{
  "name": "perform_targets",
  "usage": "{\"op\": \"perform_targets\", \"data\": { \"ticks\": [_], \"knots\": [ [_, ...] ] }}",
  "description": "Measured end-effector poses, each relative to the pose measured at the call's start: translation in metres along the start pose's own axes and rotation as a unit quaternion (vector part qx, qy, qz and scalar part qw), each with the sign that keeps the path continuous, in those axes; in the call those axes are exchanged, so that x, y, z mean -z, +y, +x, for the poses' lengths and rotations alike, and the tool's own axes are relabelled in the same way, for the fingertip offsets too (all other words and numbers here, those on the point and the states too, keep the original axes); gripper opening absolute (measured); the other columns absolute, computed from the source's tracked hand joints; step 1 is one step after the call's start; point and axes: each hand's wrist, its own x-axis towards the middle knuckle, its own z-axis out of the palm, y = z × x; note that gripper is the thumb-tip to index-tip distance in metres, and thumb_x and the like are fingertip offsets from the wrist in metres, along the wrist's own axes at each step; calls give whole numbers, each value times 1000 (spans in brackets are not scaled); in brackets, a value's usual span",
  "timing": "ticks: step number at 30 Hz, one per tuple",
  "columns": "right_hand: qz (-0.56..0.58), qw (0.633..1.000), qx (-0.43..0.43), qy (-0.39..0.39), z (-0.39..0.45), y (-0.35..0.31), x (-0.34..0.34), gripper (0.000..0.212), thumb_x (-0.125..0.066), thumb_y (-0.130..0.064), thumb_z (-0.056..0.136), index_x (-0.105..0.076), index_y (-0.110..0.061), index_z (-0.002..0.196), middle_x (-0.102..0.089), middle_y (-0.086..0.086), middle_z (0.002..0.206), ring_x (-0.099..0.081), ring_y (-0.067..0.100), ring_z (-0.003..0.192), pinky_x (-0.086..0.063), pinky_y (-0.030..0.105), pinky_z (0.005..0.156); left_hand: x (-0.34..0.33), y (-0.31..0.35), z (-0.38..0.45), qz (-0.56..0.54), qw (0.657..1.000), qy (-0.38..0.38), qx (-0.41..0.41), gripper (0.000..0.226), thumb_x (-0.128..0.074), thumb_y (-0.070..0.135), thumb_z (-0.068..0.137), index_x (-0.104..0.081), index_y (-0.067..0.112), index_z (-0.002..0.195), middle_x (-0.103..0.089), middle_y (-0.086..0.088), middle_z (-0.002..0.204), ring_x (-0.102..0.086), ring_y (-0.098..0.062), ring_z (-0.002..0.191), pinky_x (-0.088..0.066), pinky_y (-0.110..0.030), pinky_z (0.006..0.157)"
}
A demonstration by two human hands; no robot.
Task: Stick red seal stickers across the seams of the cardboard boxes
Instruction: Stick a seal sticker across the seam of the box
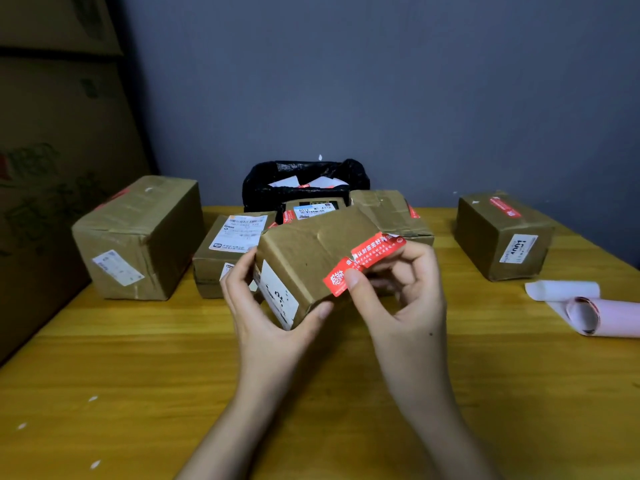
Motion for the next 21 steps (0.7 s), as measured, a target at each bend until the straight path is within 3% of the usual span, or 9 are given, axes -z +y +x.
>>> {"op": "perform_targets", "data": {
  "ticks": [5,9,11,14,18,21],
  "knots": [
    [76,997,-33,4,0,1,-1,27,-72,-21,75,-57,-36,91,-71,-5,88,-62,11,85,-45,29,80,0,5,0,10,1000,-7,-5,100,-60,84,55,-29,29,133,-36,2,134,-39,-15,131,-37,-48,107],
    [216,973,-57,62,7,-8,8,34,-74,-12,74,-54,-20,100,-72,-3,85,-64,6,81,-50,19,74,4,9,-3,-2,999,-24,37,95,-62,80,55,-30,33,131,-38,3,135,-39,-11,129,-36,-40,109],
    [182,979,-47,78,13,-11,18,33,-68,-19,71,-53,-21,100,-73,-4,86,-65,5,82,-50,17,73,7,13,-1,-21,996,-37,73,87,-59,70,56,-31,32,130,-43,4,130,-43,-7,122,-37,-27,105],
    [125,989,-48,59,18,-7,27,35,-72,-23,72,-53,-24,101,-72,-3,90,-65,9,89,-51,19,77,8,18,2,-48,984,-88,144,88,-51,72,55,-28,35,132,-47,15,117,-48,2,110,-39,-13,89],
    [147,985,-87,12,21,6,26,30,-69,-8,80,-53,-17,103,-72,-2,88,-64,11,89,-51,22,82,3,-1,14,-24,958,-148,245,98,-39,81,56,-31,33,142,-40,11,139,-38,-11,131,-28,-37,113],
    [181,974,-140,-6,23,11,24,34,-65,-15,76,-53,-13,108,-72,-1,92,-65,12,92,-49,28,91,4,-9,22,25,942,-161,293,95,-45,75,66,-30,26,147,-32,-2,151,-31,-21,138,-22,-39,115]
  ]
}}
